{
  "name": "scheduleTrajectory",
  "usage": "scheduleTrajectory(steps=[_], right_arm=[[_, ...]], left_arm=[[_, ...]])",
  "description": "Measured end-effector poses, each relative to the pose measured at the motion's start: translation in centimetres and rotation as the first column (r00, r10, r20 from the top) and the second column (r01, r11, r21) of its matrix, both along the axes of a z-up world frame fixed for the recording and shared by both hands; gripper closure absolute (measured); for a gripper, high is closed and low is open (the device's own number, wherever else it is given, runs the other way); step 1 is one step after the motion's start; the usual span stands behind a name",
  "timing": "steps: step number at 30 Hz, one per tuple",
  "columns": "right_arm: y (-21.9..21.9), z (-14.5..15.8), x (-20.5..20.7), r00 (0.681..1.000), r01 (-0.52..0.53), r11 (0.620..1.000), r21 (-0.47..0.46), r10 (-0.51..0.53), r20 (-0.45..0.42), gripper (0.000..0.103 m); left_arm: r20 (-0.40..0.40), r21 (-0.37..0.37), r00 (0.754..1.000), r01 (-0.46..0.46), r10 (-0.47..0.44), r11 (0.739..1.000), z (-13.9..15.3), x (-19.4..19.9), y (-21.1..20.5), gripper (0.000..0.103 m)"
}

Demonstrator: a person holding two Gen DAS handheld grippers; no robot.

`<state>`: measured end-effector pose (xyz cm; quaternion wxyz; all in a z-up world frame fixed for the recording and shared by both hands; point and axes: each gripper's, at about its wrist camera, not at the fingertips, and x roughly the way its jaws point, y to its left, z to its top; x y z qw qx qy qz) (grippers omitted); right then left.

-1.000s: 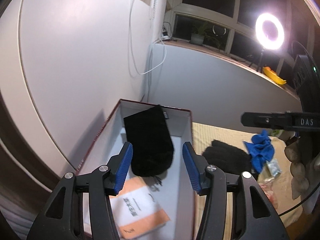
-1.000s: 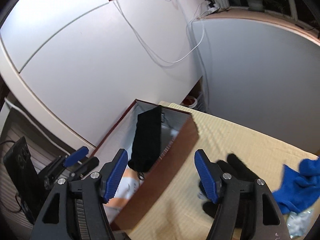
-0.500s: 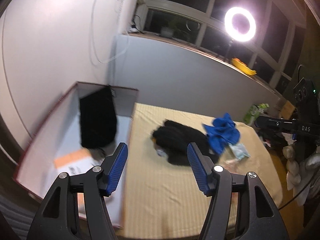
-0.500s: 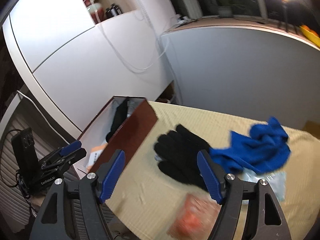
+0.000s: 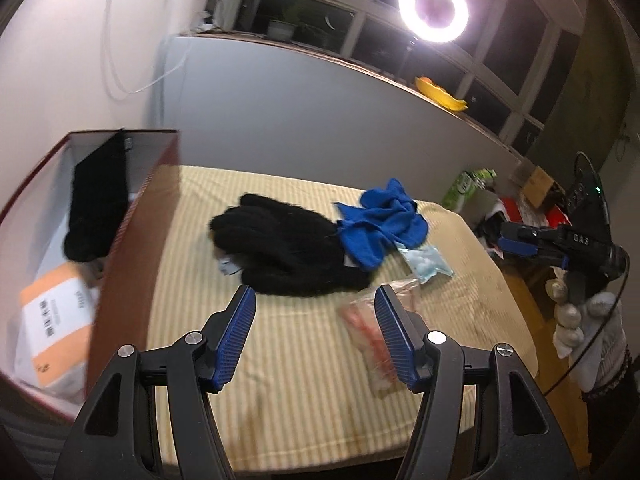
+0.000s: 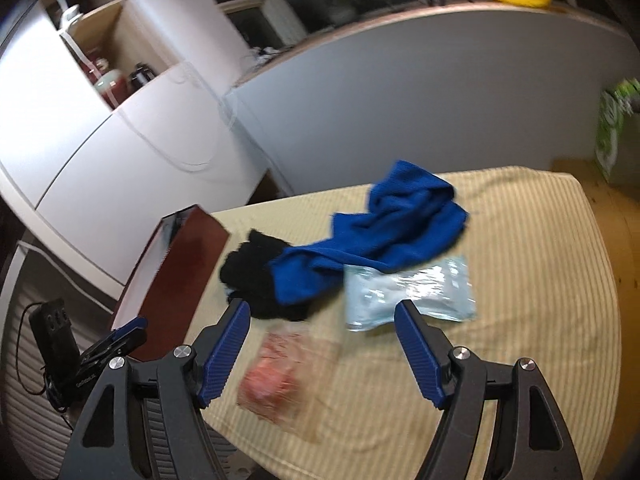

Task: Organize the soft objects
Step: 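Withdraw the right tool and move it over the blue towel, then close the right tool on the blue towel and lift it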

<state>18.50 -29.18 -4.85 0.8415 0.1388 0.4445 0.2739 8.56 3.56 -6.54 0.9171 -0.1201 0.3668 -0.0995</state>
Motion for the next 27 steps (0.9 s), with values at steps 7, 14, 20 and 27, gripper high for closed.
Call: scheduleTrajectory(steps=[7, 14, 20, 27], right_arm=[[-2.0, -1.0, 2.5, 0.999, 0.032, 0.999, 0.017, -0.032, -0.018, 0.032], [-1.8, -1.4, 6.7, 0.999, 0.024, 1.0, -0.009, -0.024, -0.033, 0.032], [-0.8, -2.1, 10.2, 0.999, 0.001, 0.999, -0.046, -0.003, -0.054, 0.032], [-0.5, -4.5, 14.2, 0.992, -0.004, 0.999, -0.046, -0.002, -0.127, 0.032]], left_arm=[[-0.008, 0.0, 1.0, 0.003, -0.003, 1.0, -0.2, 2.2, -1.1, 0.041], [-0.04, 0.029, 0.998, 0.045, -0.044, 0.999, 0.0, 5.8, -2.9, 0.042], [-0.083, 0.066, 0.986, 0.152, -0.147, 0.986, 0.4, 10.1, -6.7, 0.041], [-0.183, 0.115, 0.958, 0.242, -0.219, 0.963, -1.6, 15.7, -11.6, 0.041]])
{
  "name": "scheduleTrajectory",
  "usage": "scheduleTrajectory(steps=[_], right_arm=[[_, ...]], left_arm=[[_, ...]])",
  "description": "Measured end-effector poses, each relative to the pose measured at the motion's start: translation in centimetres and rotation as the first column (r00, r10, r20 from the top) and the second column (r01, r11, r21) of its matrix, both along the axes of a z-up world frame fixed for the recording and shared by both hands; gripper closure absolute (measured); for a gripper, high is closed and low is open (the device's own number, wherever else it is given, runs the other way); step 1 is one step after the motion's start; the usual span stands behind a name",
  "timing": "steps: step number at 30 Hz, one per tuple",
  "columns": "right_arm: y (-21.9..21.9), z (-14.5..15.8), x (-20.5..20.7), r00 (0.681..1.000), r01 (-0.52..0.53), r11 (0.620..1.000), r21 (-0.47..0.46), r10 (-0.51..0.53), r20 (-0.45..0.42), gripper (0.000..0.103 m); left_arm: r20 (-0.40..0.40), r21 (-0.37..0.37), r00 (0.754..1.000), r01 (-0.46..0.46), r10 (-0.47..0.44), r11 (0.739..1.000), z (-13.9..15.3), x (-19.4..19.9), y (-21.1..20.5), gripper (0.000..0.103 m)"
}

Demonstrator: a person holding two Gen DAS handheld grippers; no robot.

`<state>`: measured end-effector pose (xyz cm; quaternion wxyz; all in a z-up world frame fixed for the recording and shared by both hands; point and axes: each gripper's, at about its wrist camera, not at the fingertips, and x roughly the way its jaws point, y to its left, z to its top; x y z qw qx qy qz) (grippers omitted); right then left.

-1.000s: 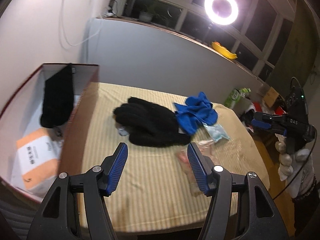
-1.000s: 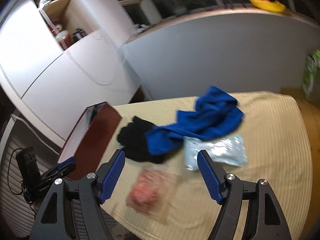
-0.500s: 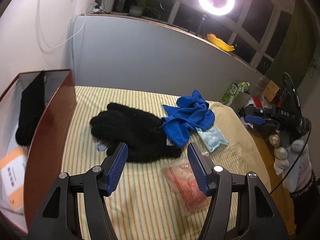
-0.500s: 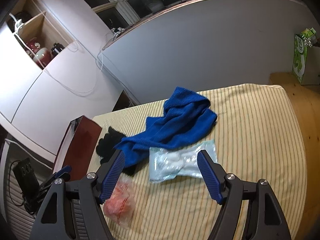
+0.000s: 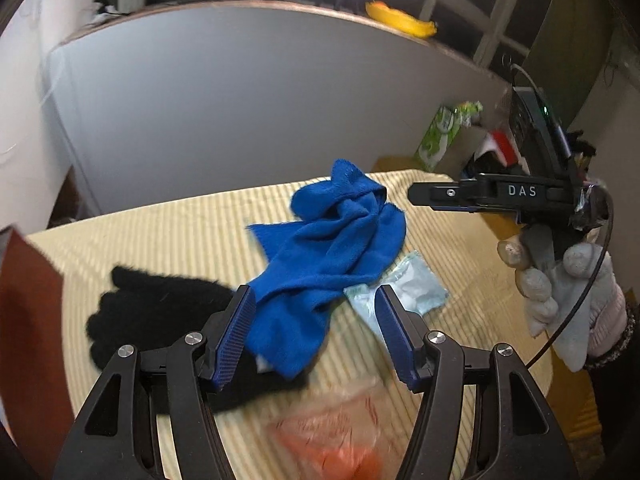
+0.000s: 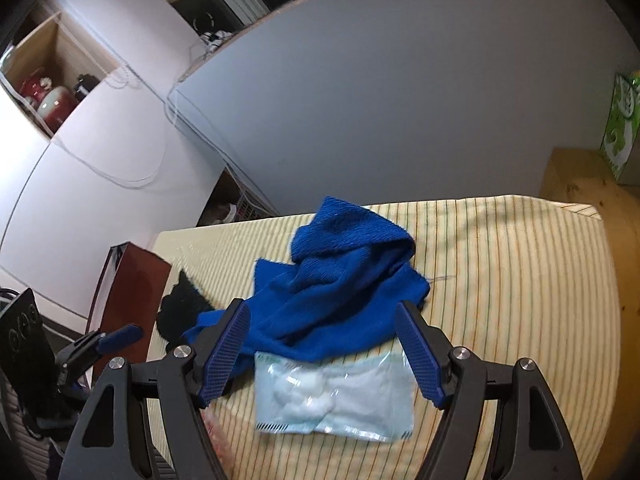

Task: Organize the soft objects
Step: 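Close the right tool on the blue towel and lift it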

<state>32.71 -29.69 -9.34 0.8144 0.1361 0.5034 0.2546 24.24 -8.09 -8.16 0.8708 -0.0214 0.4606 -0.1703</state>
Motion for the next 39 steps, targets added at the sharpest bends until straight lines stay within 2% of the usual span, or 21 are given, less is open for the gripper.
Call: scheduleTrajectory(steps=[5, 12, 20, 25, 28, 29, 31, 32, 34, 37, 38, 39], right_arm=[[-0.1, -2.0, 2.6, 0.999, 0.031, 0.999, -0.011, -0.031, -0.03, 0.032], [-0.1, -4.0, 5.1, 0.997, 0.038, 0.999, 0.011, -0.037, -0.064, 0.032], [2.0, -5.7, 5.4, 0.99, -0.027, 0.995, 0.095, 0.04, -0.133, 0.032], [2.6, -6.3, 5.2, 0.98, -0.041, 0.982, 0.184, 0.075, -0.186, 0.032], [3.1, -6.5, 5.1, 0.979, -0.035, 0.983, 0.18, 0.069, -0.19, 0.033], [3.2, -6.4, 5.1, 0.979, -0.034, 0.983, 0.178, 0.068, -0.19, 0.036], [3.1, -6.6, 5.1, 0.977, -0.02, 0.982, 0.189, 0.059, -0.206, 0.049], [3.1, -6.7, 5.1, 0.975, -0.015, 0.981, 0.196, 0.057, -0.213, 0.055], [2.8, -6.8, 5.0, 0.976, -0.01, 0.981, 0.194, 0.052, -0.214, 0.059], [3.0, -6.9, 4.7, 0.974, -0.01, 0.979, 0.202, 0.055, -0.219, 0.075], [3.1, -7.0, 4.6, 0.972, -0.013, 0.977, 0.214, 0.062, -0.226, 0.084], [3.3, -7.0, 4.5, 0.971, -0.016, 0.975, 0.223, 0.068, -0.228, 0.086]], left_arm=[[-0.056, 0.054, 0.997, 0.047, -0.044, 0.997, -1.6, 2.9, -2.8, 0.041], [-0.105, 0.09, 0.992, 0.078, -0.068, 0.993, -3.2, 5.3, -5.0, 0.041], [-0.15, 0.067, 0.986, 0.079, -0.068, 0.995, -5.1, 7.0, -5.3, 0.044], [-0.161, 0.061, 0.983, 0.104, -0.093, 0.993, -5.8, 7.3, -6.0, 0.066], [-0.168, 0.044, 0.98, 0.115, -0.106, 0.992, -6.0, 7.3, -6.3, 0.078], [-0.167, 0.038, 0.98, 0.116, -0.108, 0.993, -6.0, 7.3, -6.3, 0.08], [-0.164, 0.025, 0.98, 0.116, -0.111, 0.993, -6.0, 7.4, -6.5, 0.088], [-0.161, 0.017, 0.98, 0.117, -0.113, 0.993, -5.9, 7.4, -6.6, 0.089], [-0.153, 0.008, 0.981, 0.122, -0.119, 0.992, -5.8, 7.4, -6.8, 0.09], [-0.138, 0.003, 0.982, 0.133, -0.131, 0.991, -5.7, 7.7, -7.6, 0.092], [-0.132, 0.005, 0.982, 0.138, -0.136, 0.99, -5.5, 7.7, -7.8, 0.092], [-0.123, 0.014, 0.982, 0.143, -0.141, 0.99, -5.3, 7.4, -8.0, 0.092]])
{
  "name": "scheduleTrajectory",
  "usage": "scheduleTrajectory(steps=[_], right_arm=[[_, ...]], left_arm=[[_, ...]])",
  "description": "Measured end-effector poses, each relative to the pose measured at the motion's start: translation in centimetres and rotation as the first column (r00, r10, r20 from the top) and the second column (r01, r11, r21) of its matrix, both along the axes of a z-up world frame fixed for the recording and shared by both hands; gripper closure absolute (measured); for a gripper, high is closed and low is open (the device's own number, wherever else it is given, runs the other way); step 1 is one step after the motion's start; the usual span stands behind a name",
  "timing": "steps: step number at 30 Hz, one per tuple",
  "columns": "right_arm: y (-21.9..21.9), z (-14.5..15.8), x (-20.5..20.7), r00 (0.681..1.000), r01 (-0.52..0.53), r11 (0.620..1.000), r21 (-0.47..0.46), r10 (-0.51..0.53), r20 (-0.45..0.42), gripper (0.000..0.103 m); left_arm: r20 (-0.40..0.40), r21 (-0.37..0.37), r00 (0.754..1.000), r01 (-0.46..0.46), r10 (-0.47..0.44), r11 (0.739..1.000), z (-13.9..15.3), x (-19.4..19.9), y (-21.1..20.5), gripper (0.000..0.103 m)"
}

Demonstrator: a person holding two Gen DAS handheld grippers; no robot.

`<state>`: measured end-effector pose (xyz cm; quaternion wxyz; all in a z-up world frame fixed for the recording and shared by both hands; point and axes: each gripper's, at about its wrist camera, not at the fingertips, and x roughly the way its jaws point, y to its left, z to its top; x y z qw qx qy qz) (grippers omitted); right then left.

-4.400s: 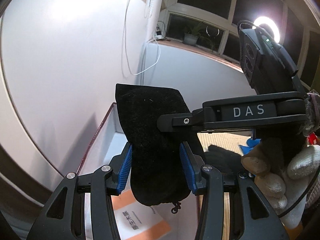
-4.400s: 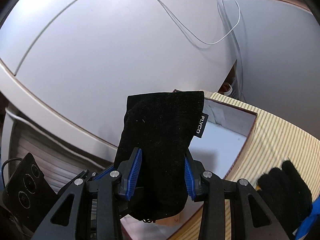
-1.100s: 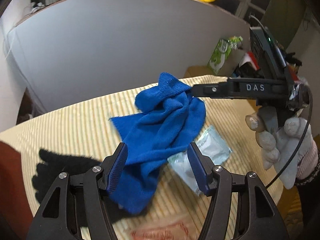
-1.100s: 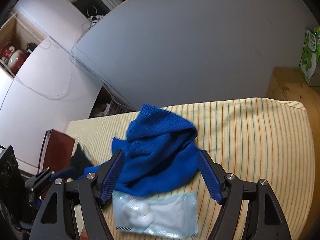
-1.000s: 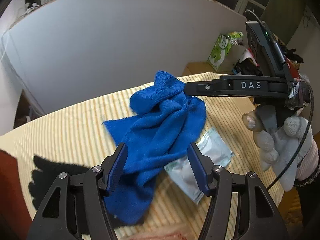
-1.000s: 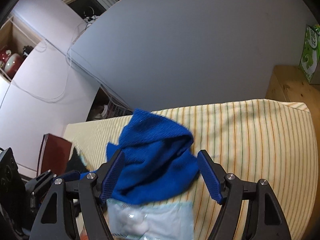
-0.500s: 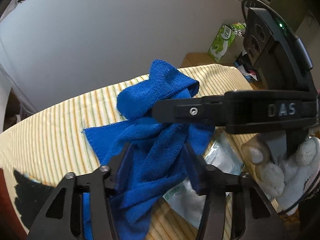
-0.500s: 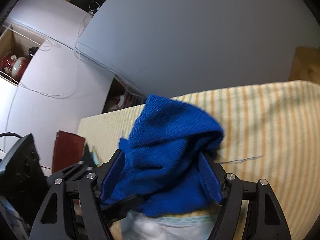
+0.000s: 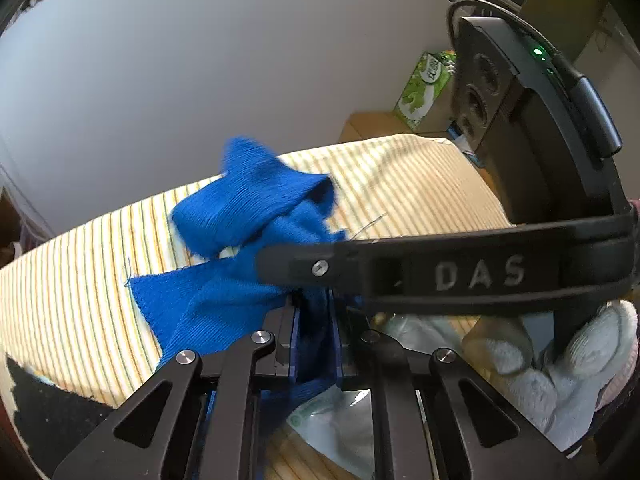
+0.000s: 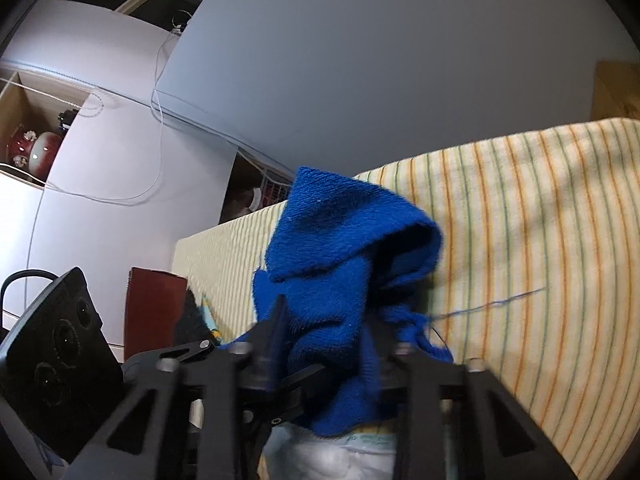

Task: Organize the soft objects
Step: 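Close the right tool on the blue towel and lift it, then carry the blue towel into the shoebox with the right tool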

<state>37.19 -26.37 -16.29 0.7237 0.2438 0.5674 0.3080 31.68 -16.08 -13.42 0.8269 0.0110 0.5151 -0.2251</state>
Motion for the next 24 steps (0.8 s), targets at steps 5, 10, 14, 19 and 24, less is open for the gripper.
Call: scheduleTrajectory(steps=[5, 10, 14, 19, 24], right_arm=[[0.1, 1.4, -1.0, 1.0, 0.007, 1.0, 0.022, -0.008, 0.029, 0.087], [-0.3, 4.3, -2.5, 0.997, 0.008, 0.999, 0.039, -0.011, 0.08, 0.087], [-0.1, 7.9, -4.2, 0.99, -0.001, 0.999, 0.039, -0.005, 0.144, 0.087], [0.6, 12.8, -6.6, 0.973, -0.015, 1.0, 0.026, 0.008, 0.23, 0.087], [2.1, 17.7, -9.2, 0.948, -0.043, 0.999, 0.01, 0.038, 0.315, 0.087]], left_arm=[[0.039, -0.014, 0.999, 0.004, -0.003, 1.0, 1.4, -1.1, 0.2, 0.092], [0.097, -0.046, 0.995, 0.008, -0.004, 0.999, 4.4, -3.0, 1.4, 0.092], [0.178, -0.053, 0.984, 0.018, -0.008, 0.998, 7.7, -4.9, 2.6, 0.092], [0.261, -0.092, 0.965, 0.016, 0.008, 0.996, 12.1, -7.9, 4.3, 0.092], [0.346, -0.117, 0.938, 0.012, 0.029, 0.993, 15.5, -10.9, 5.6, 0.092]])
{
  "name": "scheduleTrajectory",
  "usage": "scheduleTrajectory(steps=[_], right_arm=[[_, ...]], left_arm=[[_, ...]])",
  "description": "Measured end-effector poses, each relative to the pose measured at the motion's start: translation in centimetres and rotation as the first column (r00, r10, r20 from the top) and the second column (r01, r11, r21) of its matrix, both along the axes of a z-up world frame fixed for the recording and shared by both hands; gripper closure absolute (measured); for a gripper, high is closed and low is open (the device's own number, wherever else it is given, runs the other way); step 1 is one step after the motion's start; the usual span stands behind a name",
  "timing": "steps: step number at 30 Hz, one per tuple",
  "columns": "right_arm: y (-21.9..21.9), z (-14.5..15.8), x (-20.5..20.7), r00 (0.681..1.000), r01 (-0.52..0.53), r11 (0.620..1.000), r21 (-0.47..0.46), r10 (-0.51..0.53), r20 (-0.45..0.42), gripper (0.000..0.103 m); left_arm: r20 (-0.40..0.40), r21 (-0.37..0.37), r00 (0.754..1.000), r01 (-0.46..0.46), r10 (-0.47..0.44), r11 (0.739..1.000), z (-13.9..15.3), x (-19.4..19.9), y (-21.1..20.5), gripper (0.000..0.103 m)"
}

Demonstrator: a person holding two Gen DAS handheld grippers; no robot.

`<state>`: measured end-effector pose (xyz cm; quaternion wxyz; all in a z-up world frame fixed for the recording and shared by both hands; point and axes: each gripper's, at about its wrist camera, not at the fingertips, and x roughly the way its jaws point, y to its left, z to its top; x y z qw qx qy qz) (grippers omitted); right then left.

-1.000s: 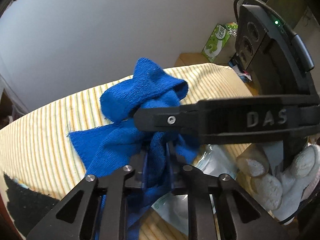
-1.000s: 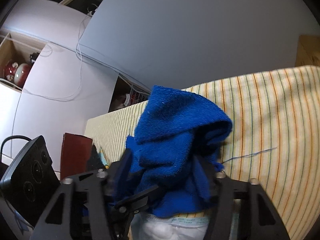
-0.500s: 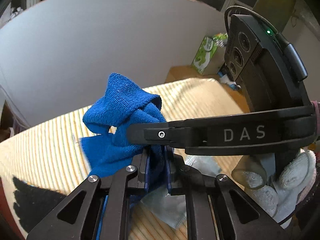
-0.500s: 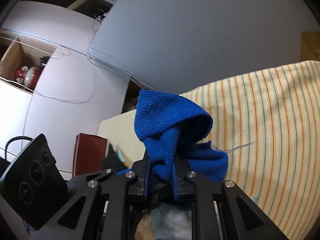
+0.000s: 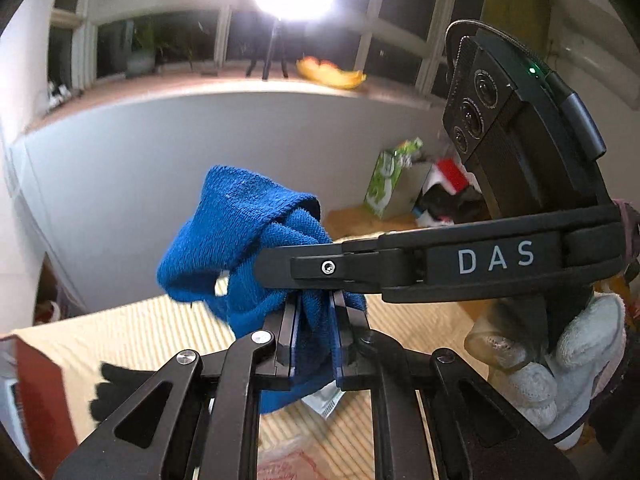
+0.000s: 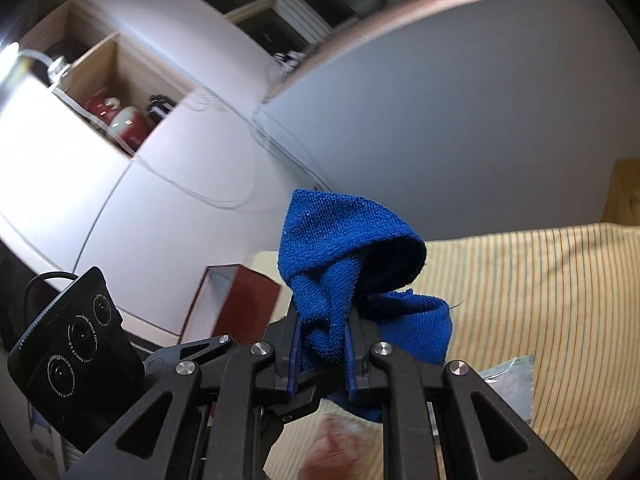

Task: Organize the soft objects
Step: 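Carry the blue towel into the shoebox with the right tool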

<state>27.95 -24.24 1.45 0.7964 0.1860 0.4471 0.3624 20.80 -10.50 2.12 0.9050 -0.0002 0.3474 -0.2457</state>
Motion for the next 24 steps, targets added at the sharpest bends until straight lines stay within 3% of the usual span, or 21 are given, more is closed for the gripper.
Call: scheduleTrajectory(steps=[12, 19, 24], right_arm=[[9.2, 8.4, -6.1, 0.981, -0.135, 0.991, -0.008, 0.134, 0.142, 0.087], [17.8, 10.6, -9.3, 0.946, -0.265, 0.964, -0.01, 0.262, 0.189, 0.087], [23.6, 10.6, -10.7, 0.921, -0.348, 0.937, -0.003, 0.343, 0.183, 0.087]], left_arm=[[0.153, -0.04, 0.981, -0.111, 0.115, 0.993, 5.7, -6.7, 8.3, 0.092], [0.198, -0.054, 0.951, -0.23, 0.236, 0.972, 7.4, -10.6, 15.6, 0.092], [0.199, -0.047, 0.923, -0.326, 0.329, 0.944, 7.3, -12.8, 20.8, 0.092]])
